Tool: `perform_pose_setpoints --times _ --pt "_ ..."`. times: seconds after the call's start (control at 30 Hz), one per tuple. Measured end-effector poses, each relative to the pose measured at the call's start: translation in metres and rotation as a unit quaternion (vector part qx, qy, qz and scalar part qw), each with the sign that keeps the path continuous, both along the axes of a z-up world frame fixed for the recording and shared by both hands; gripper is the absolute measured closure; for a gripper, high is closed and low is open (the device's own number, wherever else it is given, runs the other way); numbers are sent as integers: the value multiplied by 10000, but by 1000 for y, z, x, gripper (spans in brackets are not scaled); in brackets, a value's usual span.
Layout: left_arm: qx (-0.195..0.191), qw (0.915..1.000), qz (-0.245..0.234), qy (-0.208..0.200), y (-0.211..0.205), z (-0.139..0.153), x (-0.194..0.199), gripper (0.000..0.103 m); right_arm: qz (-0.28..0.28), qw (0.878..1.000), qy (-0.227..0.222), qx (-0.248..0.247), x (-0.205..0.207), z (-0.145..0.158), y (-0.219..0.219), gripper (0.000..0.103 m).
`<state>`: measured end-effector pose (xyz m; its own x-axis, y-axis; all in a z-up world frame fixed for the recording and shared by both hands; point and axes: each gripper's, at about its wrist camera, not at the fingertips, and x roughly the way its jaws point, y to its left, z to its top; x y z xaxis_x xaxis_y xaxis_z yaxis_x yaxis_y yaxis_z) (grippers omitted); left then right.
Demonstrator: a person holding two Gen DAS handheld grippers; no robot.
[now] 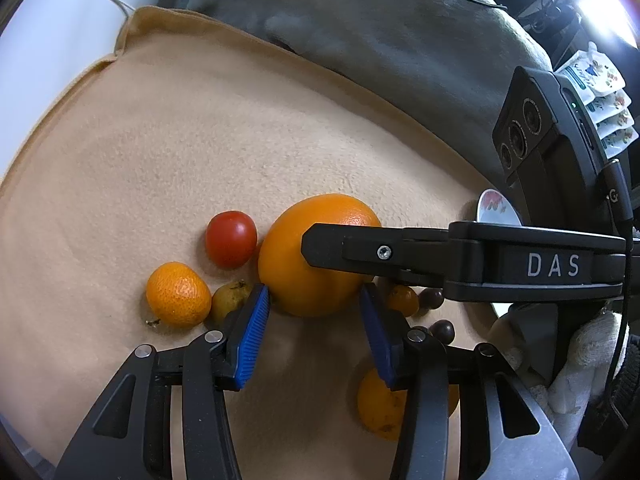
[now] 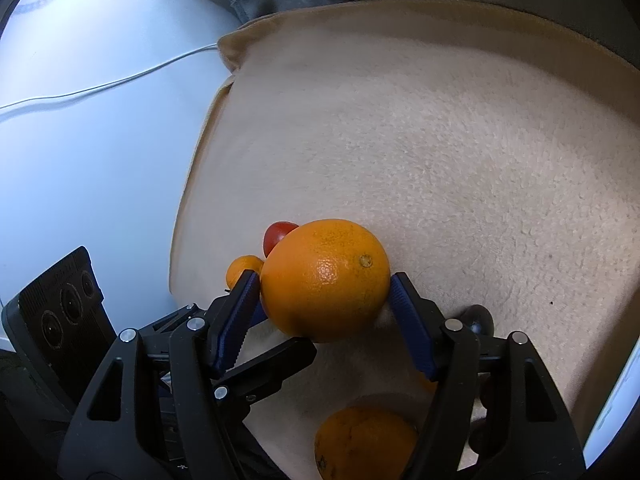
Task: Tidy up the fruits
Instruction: 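Close the left tool on the large orange and lift it, then carry the large orange with the left tool and release it onto the white plate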
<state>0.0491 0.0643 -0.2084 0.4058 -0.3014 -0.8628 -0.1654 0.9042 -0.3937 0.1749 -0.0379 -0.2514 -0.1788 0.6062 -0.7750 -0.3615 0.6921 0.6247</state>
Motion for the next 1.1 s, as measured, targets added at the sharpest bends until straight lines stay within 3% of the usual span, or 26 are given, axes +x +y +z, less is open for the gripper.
perform_pose_setpoints --times 0.57,1.1 --pt "77 9992 -287 -254 -22 24 10 58 -216 9992 -340 67 -1 32 -28 34" --pt "83 9945 -941 -452 -76 46 22 57 -819 9950 -572 83 -5 55 -96 34"
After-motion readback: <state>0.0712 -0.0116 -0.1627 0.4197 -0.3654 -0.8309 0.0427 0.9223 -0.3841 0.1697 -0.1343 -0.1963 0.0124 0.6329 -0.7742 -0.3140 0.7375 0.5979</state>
